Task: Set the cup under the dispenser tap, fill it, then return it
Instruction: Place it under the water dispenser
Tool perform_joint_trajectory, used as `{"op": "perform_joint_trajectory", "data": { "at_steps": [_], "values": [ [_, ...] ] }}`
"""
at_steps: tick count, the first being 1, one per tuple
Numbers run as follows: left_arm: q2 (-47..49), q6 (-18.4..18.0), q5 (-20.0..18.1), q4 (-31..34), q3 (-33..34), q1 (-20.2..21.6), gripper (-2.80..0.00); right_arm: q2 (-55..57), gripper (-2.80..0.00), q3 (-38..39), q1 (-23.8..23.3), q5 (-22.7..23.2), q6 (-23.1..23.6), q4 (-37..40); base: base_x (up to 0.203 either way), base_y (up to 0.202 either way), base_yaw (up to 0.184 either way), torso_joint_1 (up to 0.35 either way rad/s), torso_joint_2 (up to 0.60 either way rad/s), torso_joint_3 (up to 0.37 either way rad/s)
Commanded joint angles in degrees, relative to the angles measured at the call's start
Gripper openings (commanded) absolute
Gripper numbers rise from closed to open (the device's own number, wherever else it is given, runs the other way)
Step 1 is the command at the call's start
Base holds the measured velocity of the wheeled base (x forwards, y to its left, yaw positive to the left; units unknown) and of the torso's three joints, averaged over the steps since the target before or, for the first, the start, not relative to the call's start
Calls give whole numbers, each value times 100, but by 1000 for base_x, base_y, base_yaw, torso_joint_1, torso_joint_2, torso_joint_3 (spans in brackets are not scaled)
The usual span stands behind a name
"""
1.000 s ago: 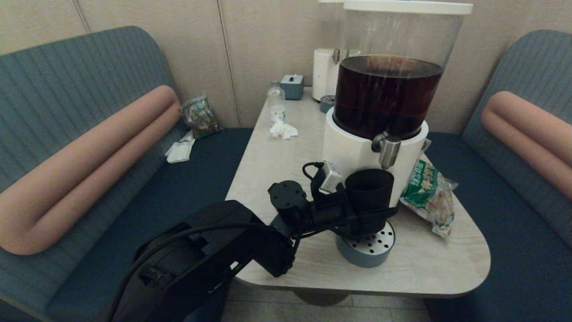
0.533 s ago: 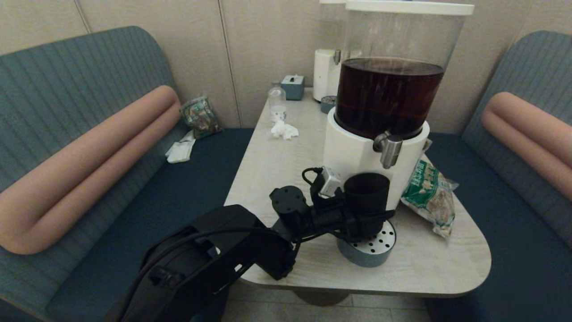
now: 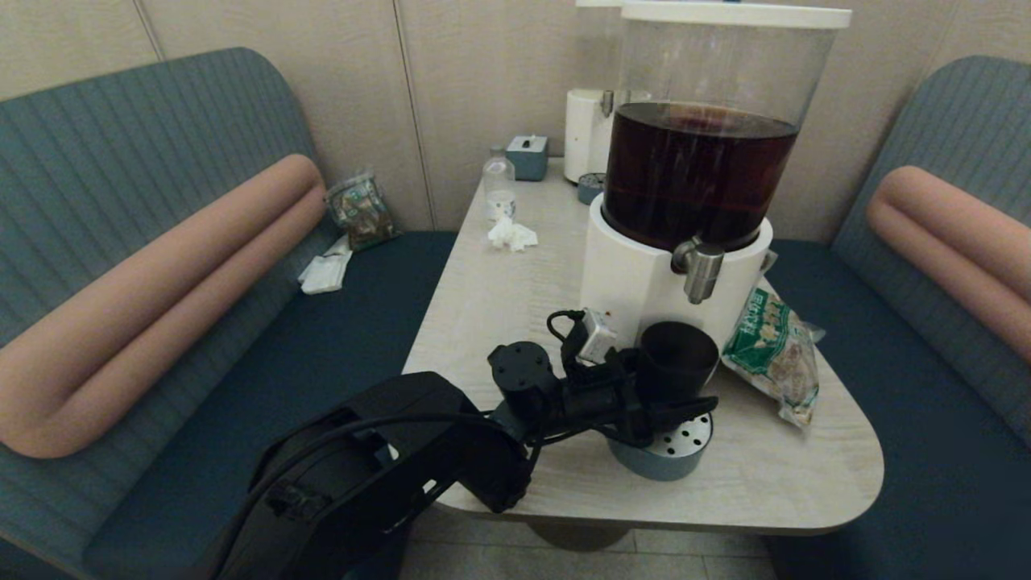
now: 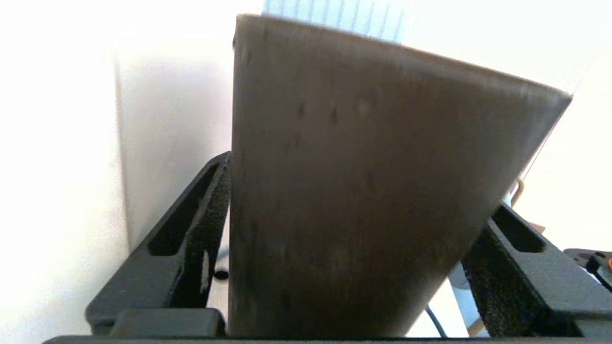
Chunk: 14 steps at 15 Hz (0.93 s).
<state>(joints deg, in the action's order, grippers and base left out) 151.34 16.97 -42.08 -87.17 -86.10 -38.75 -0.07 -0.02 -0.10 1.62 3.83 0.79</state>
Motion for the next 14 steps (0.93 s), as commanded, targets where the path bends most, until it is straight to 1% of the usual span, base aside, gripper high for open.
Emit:
{"op": "perform_joint_trajectory", "data": {
  "at_steps": [1, 4, 7, 8, 12, 14],
  "values": [
    [-209, 8, -19, -49, 395, -1, 0, 7, -280, 2, 1, 5, 4, 0, 0, 0, 0, 0, 0, 0],
    [-609, -63, -19, -49, 1213, 4, 0, 7, -280, 2, 1, 5, 4, 0, 0, 0, 0, 0, 0, 0],
    [-1101, -190, -27, -49, 1867, 8, 0, 7, -280, 2, 1, 5, 4, 0, 0, 0, 0, 0, 0, 0],
    [-1190, -195, -30, -49, 1978, 8, 0, 7, -280, 2, 1, 5, 4, 0, 0, 0, 0, 0, 0, 0],
    [-1922, -231, -37, -49, 3172, 8, 0, 7, -280, 2, 1, 5, 4, 0, 0, 0, 0, 0, 0, 0],
    [-2212, -335, -37, -49, 3851, 8, 0, 7, -280, 2, 1, 5, 4, 0, 0, 0, 0, 0, 0, 0]
  ]
}}
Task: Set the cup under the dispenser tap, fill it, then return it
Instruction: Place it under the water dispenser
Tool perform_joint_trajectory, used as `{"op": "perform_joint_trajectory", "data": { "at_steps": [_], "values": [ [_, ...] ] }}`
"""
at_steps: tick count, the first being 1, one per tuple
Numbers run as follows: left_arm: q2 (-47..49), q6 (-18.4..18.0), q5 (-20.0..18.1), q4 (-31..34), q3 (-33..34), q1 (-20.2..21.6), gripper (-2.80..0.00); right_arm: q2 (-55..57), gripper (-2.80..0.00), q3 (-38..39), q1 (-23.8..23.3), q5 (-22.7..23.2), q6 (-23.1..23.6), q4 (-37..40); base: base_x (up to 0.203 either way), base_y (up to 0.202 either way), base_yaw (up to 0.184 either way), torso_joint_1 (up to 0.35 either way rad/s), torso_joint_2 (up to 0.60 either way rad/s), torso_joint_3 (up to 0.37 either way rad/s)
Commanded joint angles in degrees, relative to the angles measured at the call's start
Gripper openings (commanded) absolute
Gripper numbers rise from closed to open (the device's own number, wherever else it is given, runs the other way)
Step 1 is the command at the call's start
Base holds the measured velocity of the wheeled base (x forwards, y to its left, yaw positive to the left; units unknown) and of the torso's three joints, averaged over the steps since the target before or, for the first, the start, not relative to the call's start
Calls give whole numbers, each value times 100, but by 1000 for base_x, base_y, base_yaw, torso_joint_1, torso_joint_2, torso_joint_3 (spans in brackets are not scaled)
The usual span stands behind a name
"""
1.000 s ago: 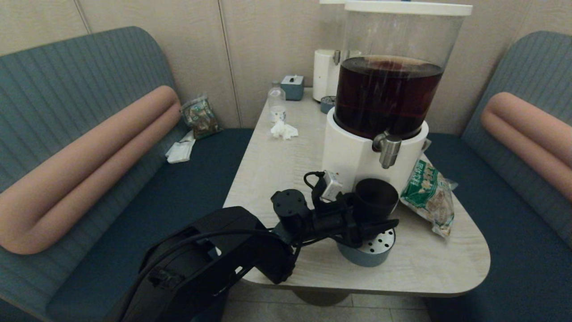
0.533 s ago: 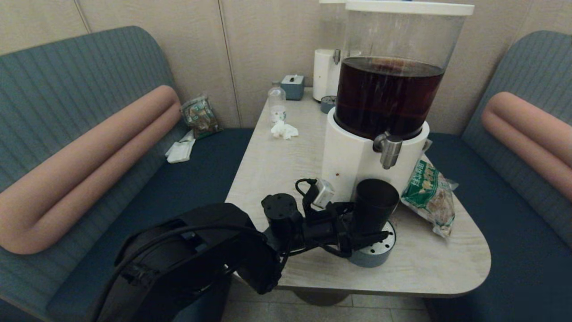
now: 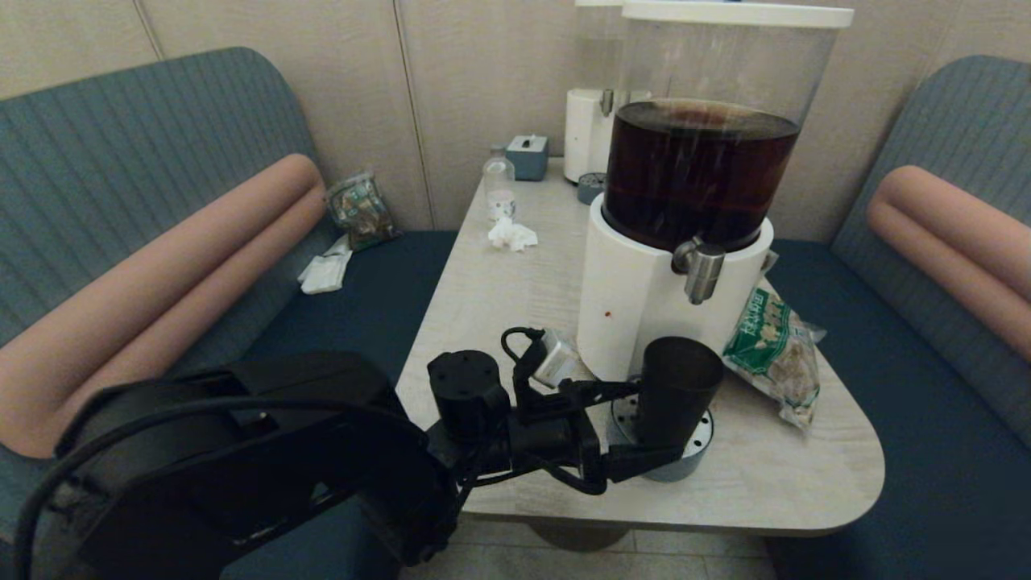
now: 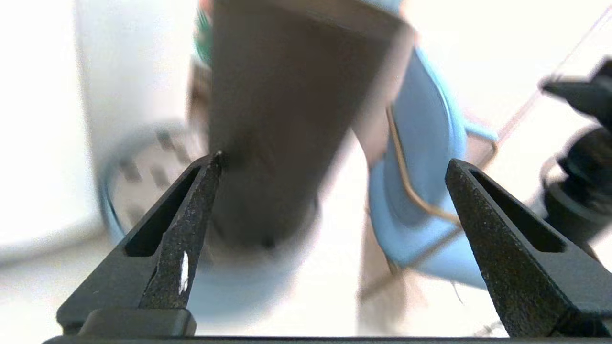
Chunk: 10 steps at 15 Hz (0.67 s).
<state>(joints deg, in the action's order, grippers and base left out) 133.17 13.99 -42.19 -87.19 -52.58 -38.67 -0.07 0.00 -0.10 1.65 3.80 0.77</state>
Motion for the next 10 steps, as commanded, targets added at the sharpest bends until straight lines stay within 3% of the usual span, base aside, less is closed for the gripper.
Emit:
{"op": "perform_joint_trajectory", "data": {
  "at_steps": [1, 4, 7, 10],
  "values": [
    [-558, -111, -25, -48, 863, 2, 0, 7, -280, 0, 1, 2, 6, 2, 0, 0, 0, 0, 0, 0],
    [-892, -381, 67, -48, 1462, 120, 0, 7, -280, 0, 1, 2, 6, 2, 0, 0, 0, 0, 0, 0],
    [-1580, -407, 460, -48, 1896, 214, 0, 7, -280, 0, 1, 2, 11, 2, 0, 0, 0, 0, 0, 0],
    [-3063, -364, 989, -48, 2565, 223, 0, 7, -280, 0, 1, 2, 6, 2, 0, 0, 0, 0, 0, 0]
  ]
}}
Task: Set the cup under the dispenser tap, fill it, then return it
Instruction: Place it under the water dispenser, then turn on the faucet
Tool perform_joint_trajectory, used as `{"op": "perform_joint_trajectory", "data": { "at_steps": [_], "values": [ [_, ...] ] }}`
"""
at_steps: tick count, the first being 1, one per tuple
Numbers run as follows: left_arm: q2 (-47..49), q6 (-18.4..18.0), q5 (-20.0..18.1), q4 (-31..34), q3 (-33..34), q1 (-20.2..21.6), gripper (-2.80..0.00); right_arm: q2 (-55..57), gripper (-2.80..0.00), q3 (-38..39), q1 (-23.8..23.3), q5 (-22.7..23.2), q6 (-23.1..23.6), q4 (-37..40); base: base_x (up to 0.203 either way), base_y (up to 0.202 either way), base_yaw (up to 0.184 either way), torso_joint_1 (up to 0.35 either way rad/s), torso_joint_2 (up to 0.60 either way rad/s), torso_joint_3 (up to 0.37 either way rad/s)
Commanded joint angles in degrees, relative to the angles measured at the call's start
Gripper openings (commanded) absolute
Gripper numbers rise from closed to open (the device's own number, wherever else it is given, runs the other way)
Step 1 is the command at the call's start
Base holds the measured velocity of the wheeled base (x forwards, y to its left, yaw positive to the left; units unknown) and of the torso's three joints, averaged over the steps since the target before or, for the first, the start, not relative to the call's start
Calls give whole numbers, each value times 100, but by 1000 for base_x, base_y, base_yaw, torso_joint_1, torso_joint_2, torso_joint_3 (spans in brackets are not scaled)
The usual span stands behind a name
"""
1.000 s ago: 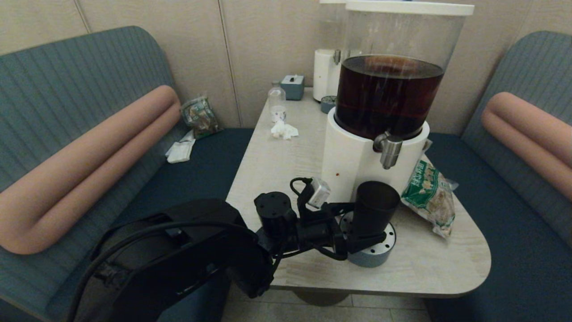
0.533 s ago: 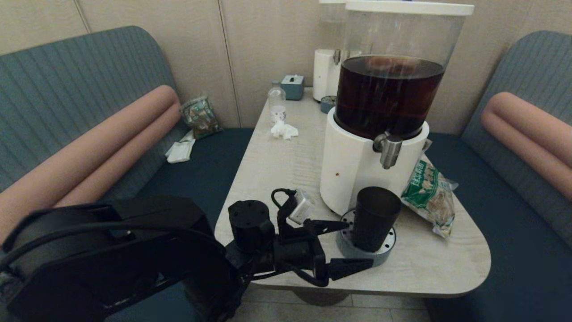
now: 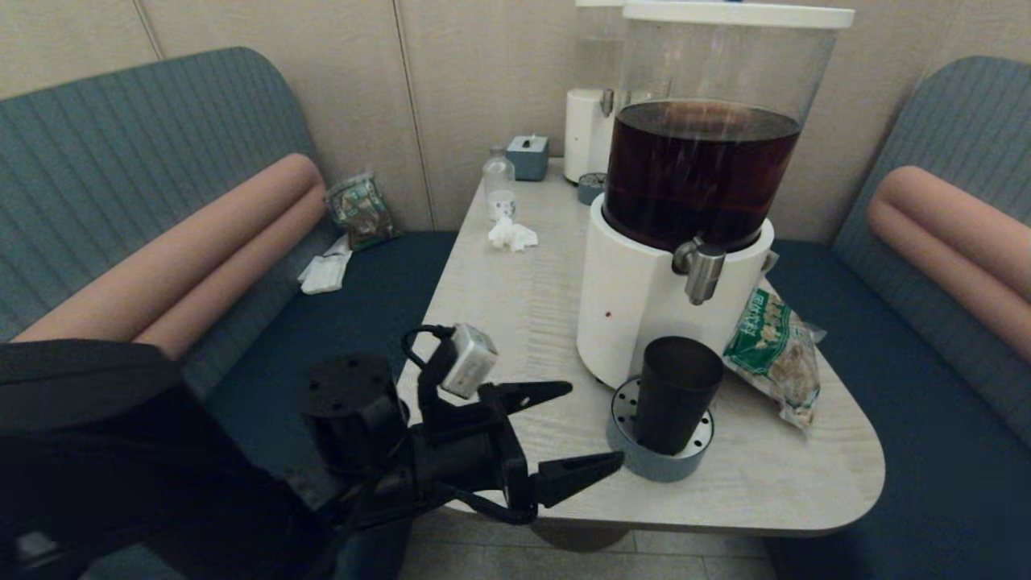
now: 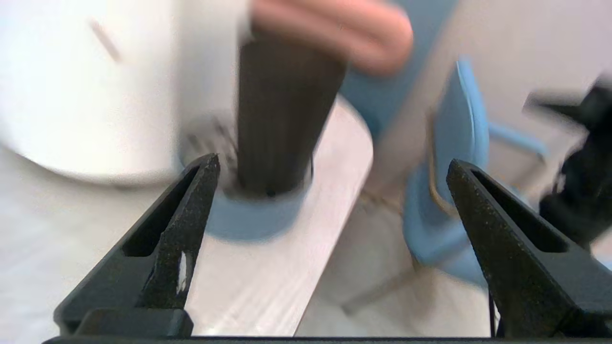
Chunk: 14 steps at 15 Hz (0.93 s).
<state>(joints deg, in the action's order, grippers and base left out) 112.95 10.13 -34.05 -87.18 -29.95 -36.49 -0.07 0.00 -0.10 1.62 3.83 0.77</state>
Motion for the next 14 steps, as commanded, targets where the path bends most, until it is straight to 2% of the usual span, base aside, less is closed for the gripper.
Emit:
{"op": "perform_joint_trajectory", "data": {
  "at_steps": [1, 3, 5, 7, 10, 12, 14],
  "values": [
    [-1624, 69, 438, -48, 518, 12, -280, 7, -280, 0, 1, 5, 4, 2, 0, 0, 0, 0, 0, 0],
    [-2718, 216, 937, -48, 851, 123, -280, 7, -280, 0, 1, 5, 4, 2, 0, 0, 0, 0, 0, 0],
    [-3722, 293, 1311, -48, 941, 471, -280, 0, -280, 0, 1, 5, 4, 2, 0, 0, 0, 0, 0, 0],
    [-4546, 226, 1503, -14, 988, 1397, -280, 7, -280, 0, 1, 5, 4, 2, 0, 0, 0, 0, 0, 0],
    [-6021, 98, 1621, 423, 1052, 2570, -280, 7, -280, 0, 1, 5, 4, 2, 0, 0, 0, 0, 0, 0],
    [-6970, 82, 1725, 778, 1327, 3073, -280, 7, -280, 0, 1, 5, 4, 2, 0, 0, 0, 0, 0, 0],
    [-7854, 80, 1859, 1100, 1657, 3347, -280, 7, -280, 0, 1, 5, 4, 2, 0, 0, 0, 0, 0, 0]
  ]
}}
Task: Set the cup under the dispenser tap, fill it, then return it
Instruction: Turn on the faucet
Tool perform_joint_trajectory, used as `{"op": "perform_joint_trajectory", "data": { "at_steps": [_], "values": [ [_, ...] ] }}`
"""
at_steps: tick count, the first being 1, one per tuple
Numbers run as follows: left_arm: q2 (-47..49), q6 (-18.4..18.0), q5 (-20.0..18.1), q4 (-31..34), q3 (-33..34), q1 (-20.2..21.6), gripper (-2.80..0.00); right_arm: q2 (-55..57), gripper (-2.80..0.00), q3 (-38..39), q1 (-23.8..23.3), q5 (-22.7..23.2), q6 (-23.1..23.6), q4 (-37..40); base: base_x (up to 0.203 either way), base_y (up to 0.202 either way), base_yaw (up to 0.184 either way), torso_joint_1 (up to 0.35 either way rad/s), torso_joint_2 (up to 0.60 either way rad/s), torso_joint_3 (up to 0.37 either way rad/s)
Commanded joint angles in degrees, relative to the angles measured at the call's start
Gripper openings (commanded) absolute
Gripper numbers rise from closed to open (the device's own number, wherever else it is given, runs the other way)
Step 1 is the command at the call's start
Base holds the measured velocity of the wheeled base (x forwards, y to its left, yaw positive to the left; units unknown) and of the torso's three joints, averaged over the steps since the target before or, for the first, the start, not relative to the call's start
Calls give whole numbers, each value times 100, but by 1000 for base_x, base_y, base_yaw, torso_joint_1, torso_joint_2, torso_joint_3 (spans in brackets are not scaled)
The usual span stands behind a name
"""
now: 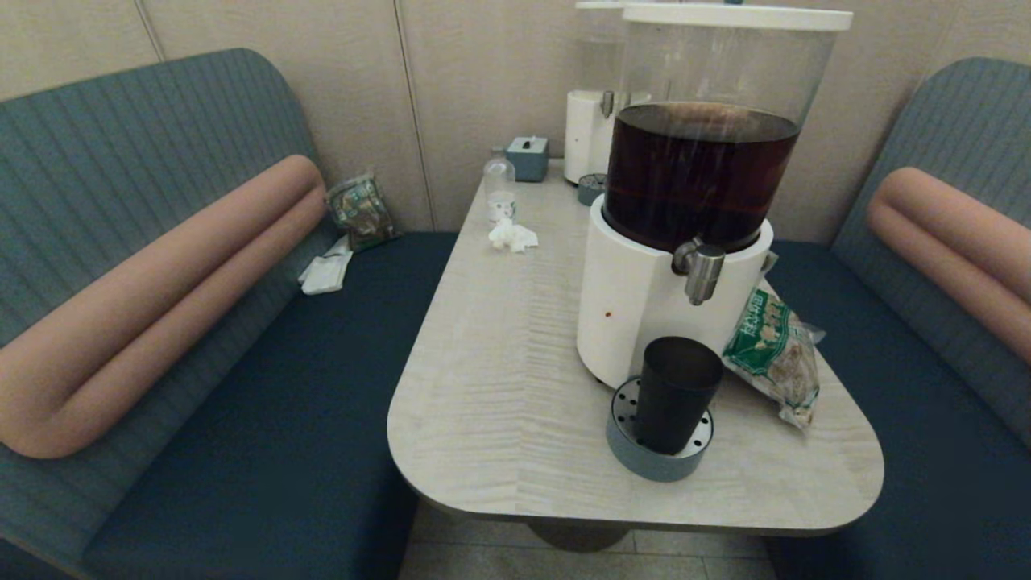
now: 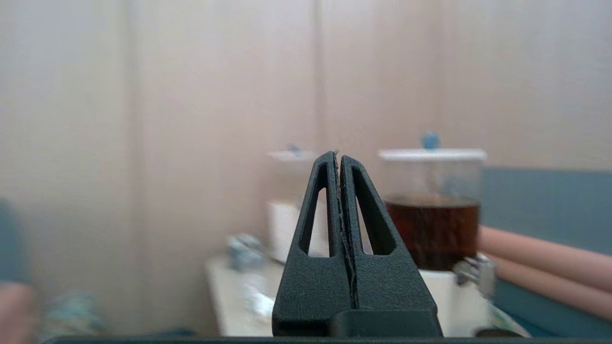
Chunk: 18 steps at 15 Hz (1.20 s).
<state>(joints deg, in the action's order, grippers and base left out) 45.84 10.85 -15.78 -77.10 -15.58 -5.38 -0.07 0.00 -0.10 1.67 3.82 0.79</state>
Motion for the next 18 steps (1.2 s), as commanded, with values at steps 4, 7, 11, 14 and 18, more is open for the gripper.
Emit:
{"op": "perform_joint_trajectory", "data": {
  "at_steps": [4, 7, 11, 14, 18],
  "values": [
    [-3021, 23, 190, 1579, 586, 392, -280, 7, -280, 0, 1, 0, 4, 0, 0, 0, 0, 0, 0, 0],
    [-4468, -39, 317, 3366, 791, 445, -280, 7, -280, 0, 1, 0, 4, 0, 0, 0, 0, 0, 0, 0],
    [-4601, -978, 1029, 5584, 1572, 473, -280, 7, -280, 0, 1, 0, 4, 0, 0, 0, 0, 0, 0, 0],
    [-4590, -1348, 1448, 7521, 1557, 476, -280, 7, -280, 0, 1, 0, 4, 0, 0, 0, 0, 0, 0, 0],
    [-4593, -1092, 1556, 7736, 1558, 477, -280, 7, -280, 0, 1, 0, 4, 0, 0, 0, 0, 0, 0, 0]
  ]
}}
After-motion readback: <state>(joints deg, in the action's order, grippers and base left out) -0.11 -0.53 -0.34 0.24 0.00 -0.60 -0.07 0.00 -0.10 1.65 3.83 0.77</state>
